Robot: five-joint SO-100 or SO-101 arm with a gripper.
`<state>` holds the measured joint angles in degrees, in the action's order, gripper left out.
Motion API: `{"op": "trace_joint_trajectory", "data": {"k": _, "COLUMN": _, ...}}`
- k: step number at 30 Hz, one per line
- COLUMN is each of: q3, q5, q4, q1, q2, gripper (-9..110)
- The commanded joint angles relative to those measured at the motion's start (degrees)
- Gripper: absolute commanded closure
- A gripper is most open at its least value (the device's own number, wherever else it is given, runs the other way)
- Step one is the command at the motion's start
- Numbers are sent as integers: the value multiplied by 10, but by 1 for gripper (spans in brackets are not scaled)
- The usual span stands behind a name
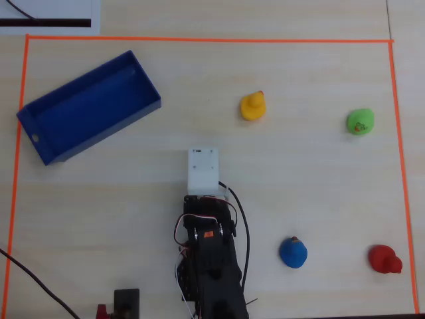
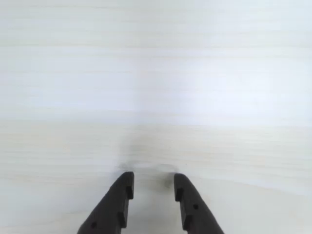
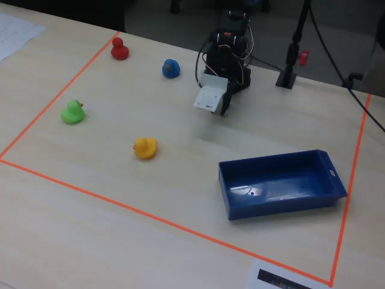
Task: Grasp yellow duck and put it into box.
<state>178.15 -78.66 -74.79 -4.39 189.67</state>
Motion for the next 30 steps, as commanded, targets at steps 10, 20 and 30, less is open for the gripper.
{"op": "trace_joint_trajectory", "data": {"k": 10, "q3": 1, "q5": 0, "q4": -9, "q1": 58, "q2": 1, "gripper": 92}}
{"op": "trace_joint_trajectory", "data": {"k": 20, "q3": 1, "q5": -1, "q4": -9, "q1": 45, "q2": 1, "gripper": 101}}
{"op": "trace_joint_trajectory", "data": {"k": 30, "q3": -2, "q5": -54, "q4": 107, "q1": 40, "q2": -2, "gripper": 101}}
